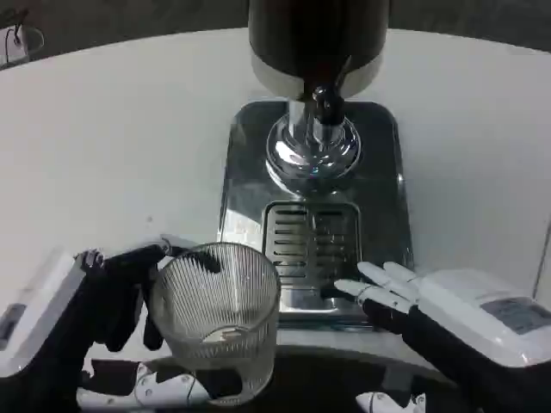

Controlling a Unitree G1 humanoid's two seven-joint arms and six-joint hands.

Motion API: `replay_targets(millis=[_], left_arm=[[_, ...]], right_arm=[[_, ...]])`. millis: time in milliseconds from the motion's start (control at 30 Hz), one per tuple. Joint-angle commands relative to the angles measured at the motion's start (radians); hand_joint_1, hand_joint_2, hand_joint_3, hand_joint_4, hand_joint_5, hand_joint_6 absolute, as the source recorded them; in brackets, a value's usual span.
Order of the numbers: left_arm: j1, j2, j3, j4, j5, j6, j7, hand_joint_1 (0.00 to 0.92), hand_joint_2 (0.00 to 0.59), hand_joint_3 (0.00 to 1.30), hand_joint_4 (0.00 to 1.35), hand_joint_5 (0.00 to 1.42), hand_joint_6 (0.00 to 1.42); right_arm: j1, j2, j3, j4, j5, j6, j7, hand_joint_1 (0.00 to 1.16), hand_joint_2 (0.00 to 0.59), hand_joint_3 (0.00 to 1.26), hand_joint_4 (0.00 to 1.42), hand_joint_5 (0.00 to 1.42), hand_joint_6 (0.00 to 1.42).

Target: Grasp the cup under the faucet to collect the drink, then remove the cup.

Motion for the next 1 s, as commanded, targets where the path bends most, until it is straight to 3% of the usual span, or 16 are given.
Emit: replay_targets(millis=[33, 733, 1000], left_arm=[[-0.003, -0.003, 0.002, 0.003, -0.016, -0.008, 0.000, 0.512, 0.000, 1.03, 1.15, 1.37, 1.42], [-0.020, -0.004, 0.003, 0.018, -0.008, 0.005, 0.004, 0.512, 0.000, 1.03, 1.15, 1.37, 1.42], [-0.127, -0.043, -0.040, 0.113, 0.079, 0.036, 0.046, 0.512, 0.000, 1.03, 1.15, 1.37, 1.42]], right_arm=[[0.004, -0.001, 0.004, 0.001, 0.004, 0.002, 0.011, 0.40, 0.500, 0.12, 0.00, 0.00, 0.00], [-0.008, 0.001, 0.004, 0.010, 0.006, 0.004, 0.014, 0.39, 0.499, 0.12, 0.00, 0.00, 0.00], [0.000, 0.000, -0.009, 0.003, 0.006, 0.011, 0.014, 0.39, 0.499, 0.12, 0.00, 0.00, 0.00]])
